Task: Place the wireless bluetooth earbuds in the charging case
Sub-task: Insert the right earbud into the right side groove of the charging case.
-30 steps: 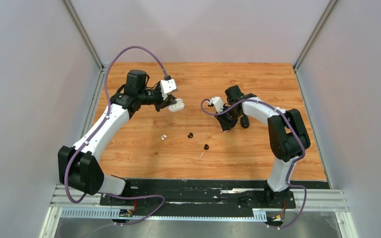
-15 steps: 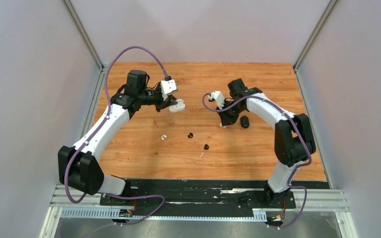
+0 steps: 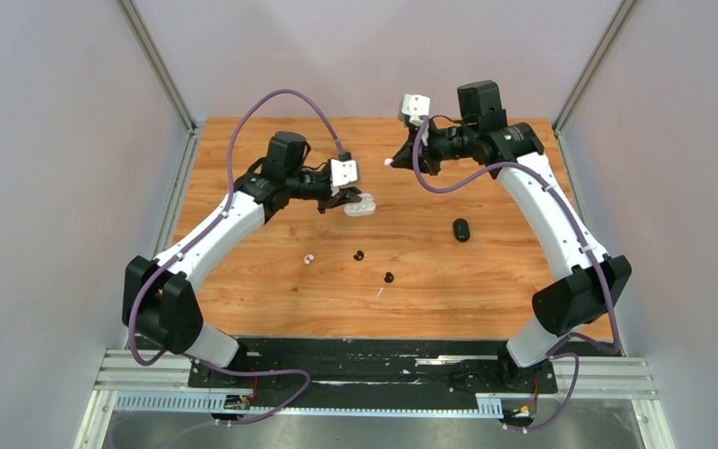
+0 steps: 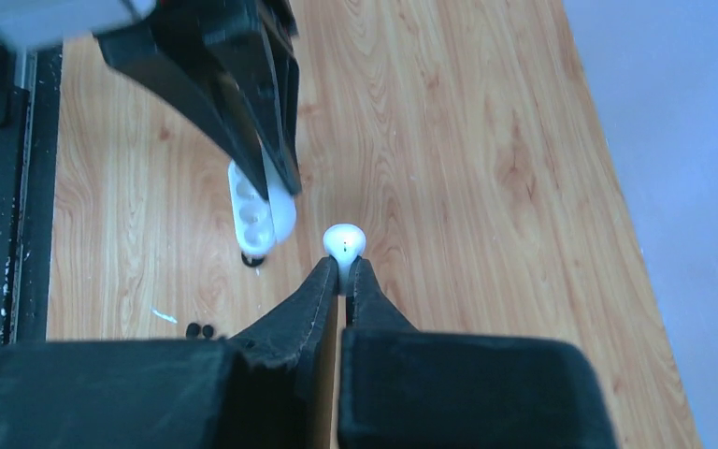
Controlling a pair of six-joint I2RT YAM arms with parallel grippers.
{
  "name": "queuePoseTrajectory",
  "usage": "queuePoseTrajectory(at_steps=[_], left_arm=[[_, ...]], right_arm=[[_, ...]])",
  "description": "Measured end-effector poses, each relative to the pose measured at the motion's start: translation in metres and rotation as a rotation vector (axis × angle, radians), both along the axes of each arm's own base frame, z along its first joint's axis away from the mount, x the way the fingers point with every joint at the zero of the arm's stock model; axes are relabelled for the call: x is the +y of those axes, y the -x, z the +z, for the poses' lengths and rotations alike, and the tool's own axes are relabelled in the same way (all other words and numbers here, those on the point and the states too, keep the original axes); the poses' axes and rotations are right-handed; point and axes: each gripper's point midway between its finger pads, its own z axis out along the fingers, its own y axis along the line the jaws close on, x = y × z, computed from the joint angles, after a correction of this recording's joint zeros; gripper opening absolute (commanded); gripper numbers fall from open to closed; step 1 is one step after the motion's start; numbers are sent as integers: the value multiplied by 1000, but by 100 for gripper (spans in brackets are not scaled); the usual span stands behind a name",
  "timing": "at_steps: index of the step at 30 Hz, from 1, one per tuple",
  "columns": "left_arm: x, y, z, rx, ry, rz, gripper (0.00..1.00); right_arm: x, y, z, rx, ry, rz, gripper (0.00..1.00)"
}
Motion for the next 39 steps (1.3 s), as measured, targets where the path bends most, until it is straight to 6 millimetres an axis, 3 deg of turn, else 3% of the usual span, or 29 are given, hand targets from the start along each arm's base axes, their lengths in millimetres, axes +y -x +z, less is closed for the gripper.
queuePoseTrajectory(at_steps=[4,10,39], left_arm=[[-17,1,2,-31,-3,-43,0],[-28,-8,9,-66,3,-27,0],[-30,-22,21,-13,60,85,0]], right_arm=[[16,2,9,-12,-22,53,0],[32,14,-8,49,-4,104,0],[33,10,-49,61,107,122,0]])
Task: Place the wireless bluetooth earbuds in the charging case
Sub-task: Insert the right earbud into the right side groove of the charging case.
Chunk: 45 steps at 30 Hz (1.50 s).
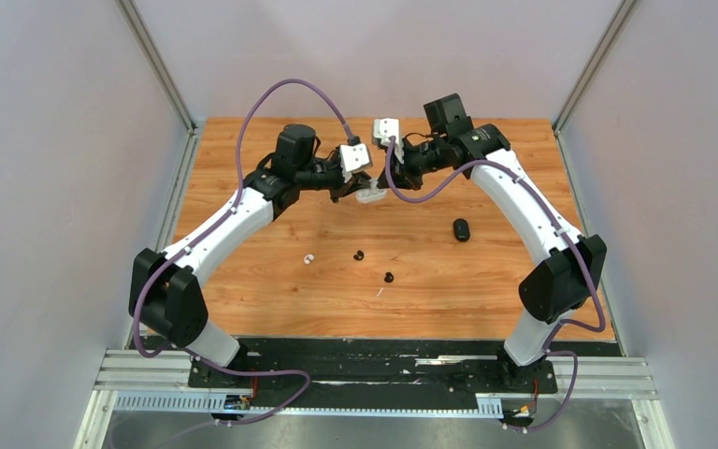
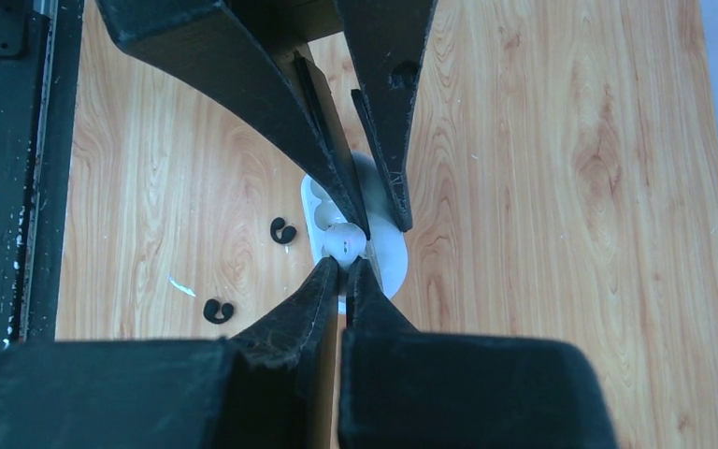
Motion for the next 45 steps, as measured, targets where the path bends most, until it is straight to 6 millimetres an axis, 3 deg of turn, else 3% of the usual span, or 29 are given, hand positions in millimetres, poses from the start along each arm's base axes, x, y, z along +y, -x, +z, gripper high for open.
queuePoseTrajectory(at_steps=[20,45], left_arm=[[-1,0,3,23,22,12,0],[1,-3,7,83,69,30,0]], right_arm=[[-4,-3,-10,-47,73,-5,0],[0,-8,-9,-75,110,2,1]])
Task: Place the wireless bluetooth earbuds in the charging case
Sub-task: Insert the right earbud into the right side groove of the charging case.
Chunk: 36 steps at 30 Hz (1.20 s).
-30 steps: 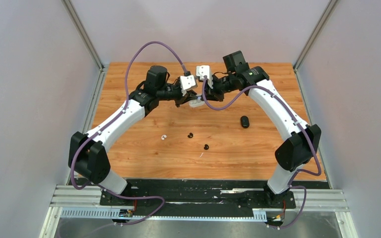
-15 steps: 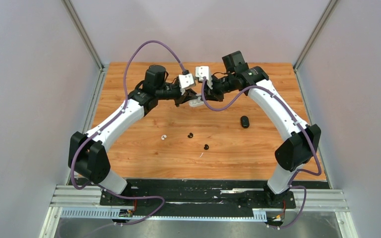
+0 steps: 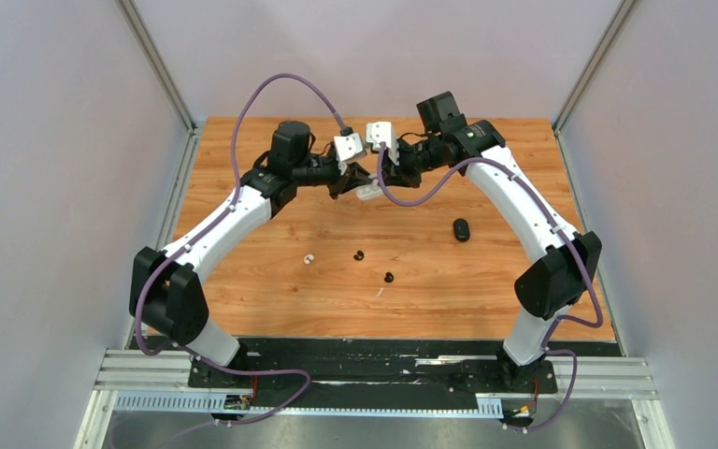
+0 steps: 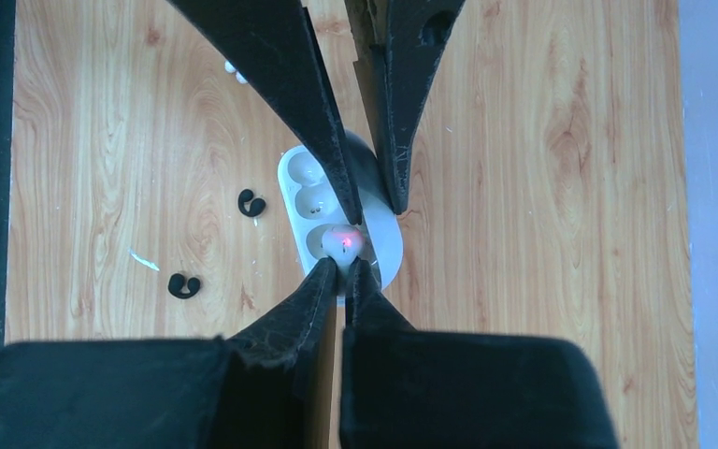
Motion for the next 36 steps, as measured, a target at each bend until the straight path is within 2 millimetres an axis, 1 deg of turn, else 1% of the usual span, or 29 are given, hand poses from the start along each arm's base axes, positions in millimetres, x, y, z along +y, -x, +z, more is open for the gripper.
queuePoseTrajectory(at_steps=[6,13,19,25,32,36], left_arm=[[-2,-4,3,16,30,16,0],[-4,-6,-1,1,57,20,0],[-4,-9,2,9,69,42,0],[-5,-7,2,34,92,44,0],[-7,-6,0,74,109,50,0],[-9,-5,-8,134,110,61,0]], right_arm=[[-1,-3,1,-32,9,9,0],[-4,-6,-2,-72,34,30,0],[-5,-8,1,-148,49,80,2],[-6,-6,1,-179,62,104,2],[-6,0,-3,-225,90,141,2],[-5,2,-12,-249,141,161,3]])
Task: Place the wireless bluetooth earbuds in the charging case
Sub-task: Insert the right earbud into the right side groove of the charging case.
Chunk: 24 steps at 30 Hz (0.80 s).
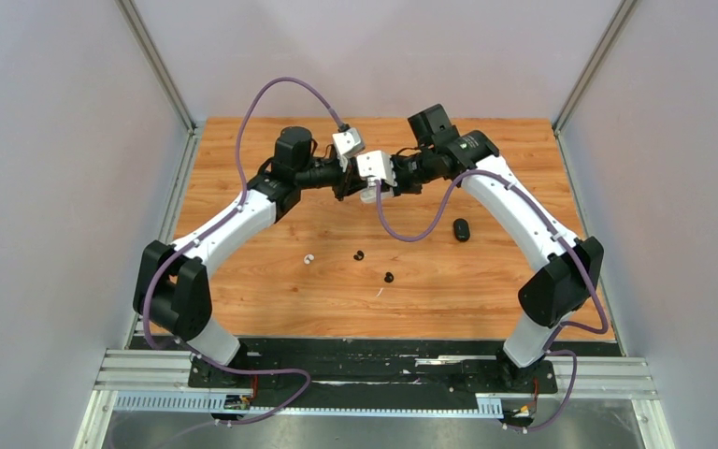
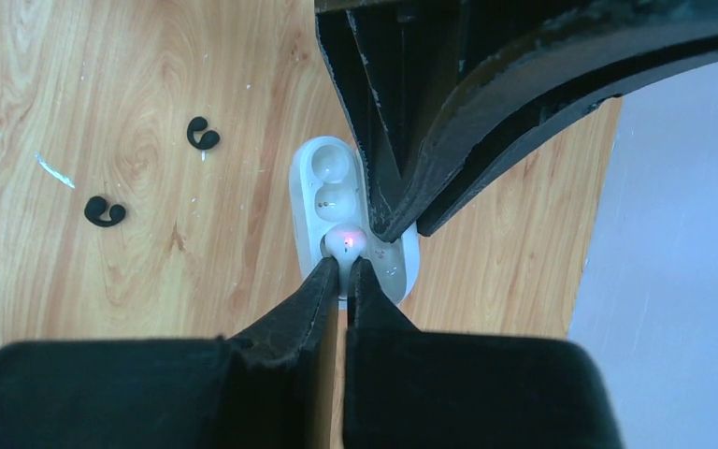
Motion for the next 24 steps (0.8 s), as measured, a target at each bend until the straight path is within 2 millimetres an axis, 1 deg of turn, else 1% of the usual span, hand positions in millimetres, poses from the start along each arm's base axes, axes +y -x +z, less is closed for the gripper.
queuePoseTrajectory(at_steps=[3,10,16,21,24], left_arm=[[-1,0,-4,23,1,4,0],[-1,0,-4,31,3,6,0],[-2,1,-4,25,2,-2,0],[-2,1,-4,23,3,-5,0],[-2,1,-4,22,2,-6,0]], right_arm=[[-2,-1,-4,-4,17,-2,5],[-1,-1,-5,-19,37,-9,17],[5,0,0,5,18,-33,20],[6,2,1,28,9,-55,17],[6,2,0,37,8,-64,18]])
